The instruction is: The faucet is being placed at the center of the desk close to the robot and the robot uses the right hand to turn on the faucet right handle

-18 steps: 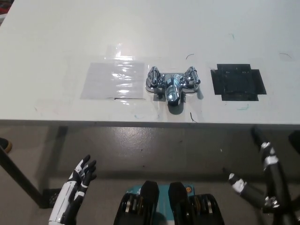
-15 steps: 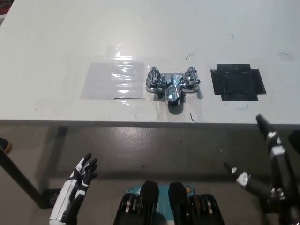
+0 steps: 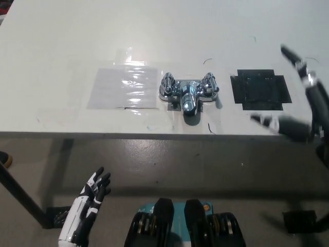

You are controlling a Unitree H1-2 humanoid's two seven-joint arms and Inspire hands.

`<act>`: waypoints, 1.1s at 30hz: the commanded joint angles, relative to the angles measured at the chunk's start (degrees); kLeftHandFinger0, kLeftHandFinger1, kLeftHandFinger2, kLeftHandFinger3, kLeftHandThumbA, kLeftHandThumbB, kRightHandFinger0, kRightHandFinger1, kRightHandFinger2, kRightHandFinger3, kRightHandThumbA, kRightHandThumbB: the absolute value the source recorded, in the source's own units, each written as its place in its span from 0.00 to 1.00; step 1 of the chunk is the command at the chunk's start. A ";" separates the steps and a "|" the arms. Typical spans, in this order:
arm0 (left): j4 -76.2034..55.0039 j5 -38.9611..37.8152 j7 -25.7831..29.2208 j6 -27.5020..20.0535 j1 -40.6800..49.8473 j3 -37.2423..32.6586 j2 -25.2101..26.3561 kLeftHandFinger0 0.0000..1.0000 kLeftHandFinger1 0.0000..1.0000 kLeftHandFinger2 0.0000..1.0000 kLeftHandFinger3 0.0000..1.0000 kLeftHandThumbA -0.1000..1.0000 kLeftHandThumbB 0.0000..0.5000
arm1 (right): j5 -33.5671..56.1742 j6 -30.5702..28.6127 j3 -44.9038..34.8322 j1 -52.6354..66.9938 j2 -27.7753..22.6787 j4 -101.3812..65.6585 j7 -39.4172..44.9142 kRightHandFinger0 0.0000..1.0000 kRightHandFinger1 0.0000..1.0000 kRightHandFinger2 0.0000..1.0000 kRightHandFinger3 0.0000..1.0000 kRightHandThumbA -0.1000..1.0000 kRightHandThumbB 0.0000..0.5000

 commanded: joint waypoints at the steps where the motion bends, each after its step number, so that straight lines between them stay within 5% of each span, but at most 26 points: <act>1: -1.39 0.86 -0.40 -2.08 -2.84 -0.70 -0.04 1.00 1.00 1.00 1.00 0.86 0.29 | -6.80 17.20 -0.26 -23.70 -3.53 8.37 19.68 1.00 1.00 1.00 1.00 1.00 0.62; 12: -0.09 0.80 -0.22 -1.91 -3.15 -0.55 0.35 1.00 1.00 1.00 1.00 0.88 0.27 | -5.20 17.20 7.14 -44.84 -1.44 36.35 24.69 1.00 1.00 1.00 1.00 1.00 0.48; 16: -0.19 0.55 -0.36 -1.41 -3.14 -0.52 0.52 1.00 1.00 1.00 1.00 0.88 0.26 | -6.14 17.20 9.73 -50.36 -0.30 44.16 24.99 1.00 1.00 1.00 1.00 1.00 0.53; 20: -0.48 0.29 -0.58 -1.34 -3.46 -0.34 0.92 1.00 1.00 1.00 1.00 0.87 0.23 | -5.06 17.20 13.53 -55.65 0.73 52.69 26.56 1.00 1.00 1.00 1.00 1.00 0.39; 33: 0.58 0.33 -0.87 -1.82 -4.29 -0.59 1.27 1.00 1.00 1.00 1.00 0.88 0.25 | -7.17 12.81 22.18 -64.40 6.55 78.02 23.91 1.00 1.00 1.00 1.00 1.00 0.42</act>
